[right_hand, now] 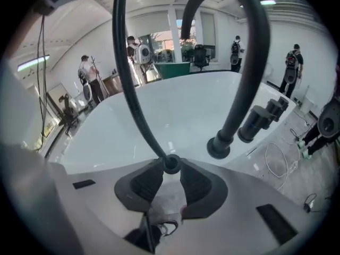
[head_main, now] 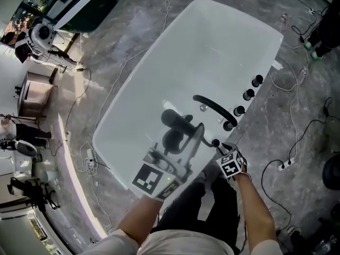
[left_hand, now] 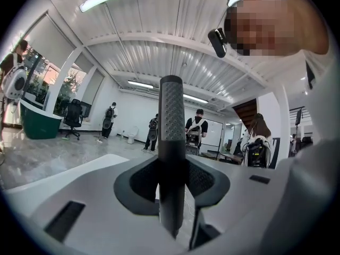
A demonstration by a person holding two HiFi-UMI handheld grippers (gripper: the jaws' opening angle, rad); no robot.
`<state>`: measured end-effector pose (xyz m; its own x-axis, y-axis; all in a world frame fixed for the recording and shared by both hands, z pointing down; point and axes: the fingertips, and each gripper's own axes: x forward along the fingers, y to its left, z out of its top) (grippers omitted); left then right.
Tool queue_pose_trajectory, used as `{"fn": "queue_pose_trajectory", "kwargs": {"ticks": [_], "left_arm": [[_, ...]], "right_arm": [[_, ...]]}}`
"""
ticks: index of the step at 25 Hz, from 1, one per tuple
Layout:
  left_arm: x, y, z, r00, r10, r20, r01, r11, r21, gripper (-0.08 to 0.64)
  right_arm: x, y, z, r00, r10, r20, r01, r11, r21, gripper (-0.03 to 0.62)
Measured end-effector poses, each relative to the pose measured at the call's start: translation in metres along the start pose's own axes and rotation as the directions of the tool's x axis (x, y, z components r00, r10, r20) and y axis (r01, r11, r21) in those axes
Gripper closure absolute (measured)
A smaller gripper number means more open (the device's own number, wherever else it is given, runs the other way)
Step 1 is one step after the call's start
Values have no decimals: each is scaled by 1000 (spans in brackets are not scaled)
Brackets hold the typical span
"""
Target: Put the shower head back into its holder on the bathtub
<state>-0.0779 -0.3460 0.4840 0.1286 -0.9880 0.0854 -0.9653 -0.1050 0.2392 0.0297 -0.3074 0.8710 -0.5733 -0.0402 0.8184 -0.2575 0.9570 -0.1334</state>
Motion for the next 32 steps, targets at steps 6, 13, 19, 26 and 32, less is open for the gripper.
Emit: {"fn": "queue_pose_trajectory", "kwargs": {"ticks": [6, 13, 19, 26, 32], "left_arm": [[6, -16, -34, 999, -19, -51, 19, 1000, -13, 436], [23, -17, -115, 991, 33, -128, -28, 998, 47, 436], [38, -15, -180, 982, 49, -181, -35, 996, 76, 436], [51, -18, -247, 985, 67, -161, -51, 994, 100, 436], [51, -17, -301, 975, 53, -215, -20, 988, 155, 436]], "right_arm": [[-104, -2, 28, 965, -49, 256, -30, 955, 296, 495], [-169, -6, 29, 907, -113, 405, -81, 898, 432, 495], [-209, -15, 38, 861, -135, 490, -111, 891, 441, 495], [-200, -24, 27, 847, -123, 516, -132, 893, 430, 495], [-176, -29, 18, 862, -95, 498, -140, 899, 414, 495]]}}
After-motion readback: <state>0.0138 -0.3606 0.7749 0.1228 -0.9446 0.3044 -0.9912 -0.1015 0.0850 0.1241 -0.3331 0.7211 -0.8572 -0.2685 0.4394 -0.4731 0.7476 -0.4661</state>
